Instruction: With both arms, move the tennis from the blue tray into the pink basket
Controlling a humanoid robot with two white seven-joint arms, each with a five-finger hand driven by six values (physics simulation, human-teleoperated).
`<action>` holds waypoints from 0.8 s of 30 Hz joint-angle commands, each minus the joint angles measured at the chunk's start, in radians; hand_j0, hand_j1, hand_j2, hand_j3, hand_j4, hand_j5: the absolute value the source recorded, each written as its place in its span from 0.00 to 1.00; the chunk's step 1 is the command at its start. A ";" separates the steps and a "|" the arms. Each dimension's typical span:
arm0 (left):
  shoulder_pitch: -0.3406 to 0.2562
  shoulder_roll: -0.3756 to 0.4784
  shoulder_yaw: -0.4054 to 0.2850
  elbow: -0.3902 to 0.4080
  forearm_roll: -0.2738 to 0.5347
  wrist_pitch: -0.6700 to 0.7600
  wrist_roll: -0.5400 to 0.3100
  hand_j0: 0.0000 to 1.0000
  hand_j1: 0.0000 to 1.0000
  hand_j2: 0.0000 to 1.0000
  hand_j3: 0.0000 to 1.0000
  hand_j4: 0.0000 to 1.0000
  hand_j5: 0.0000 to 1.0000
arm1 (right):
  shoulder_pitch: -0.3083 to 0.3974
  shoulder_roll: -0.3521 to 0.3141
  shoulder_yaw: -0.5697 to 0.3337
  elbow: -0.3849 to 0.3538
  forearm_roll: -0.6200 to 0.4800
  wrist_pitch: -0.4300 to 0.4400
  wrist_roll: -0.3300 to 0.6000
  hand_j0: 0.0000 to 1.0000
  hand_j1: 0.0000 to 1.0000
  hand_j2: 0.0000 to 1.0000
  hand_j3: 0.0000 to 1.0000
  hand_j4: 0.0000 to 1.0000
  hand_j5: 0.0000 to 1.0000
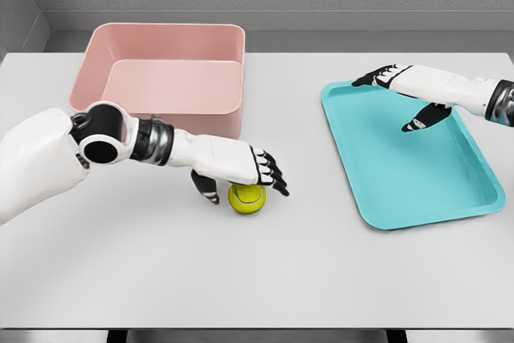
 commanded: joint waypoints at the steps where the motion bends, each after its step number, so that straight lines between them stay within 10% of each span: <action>1: 0.000 -0.002 0.007 -0.004 0.005 0.003 0.000 1.00 1.00 1.00 1.00 1.00 1.00 | 0.000 0.000 -0.001 0.000 -0.007 0.002 -0.001 1.00 1.00 1.00 1.00 1.00 1.00; 24: 0.029 0.004 0.007 0.008 -0.001 0.001 0.000 1.00 1.00 1.00 1.00 1.00 1.00 | 0.002 0.001 -0.001 -0.002 -0.007 0.002 -0.001 1.00 1.00 1.00 1.00 1.00 1.00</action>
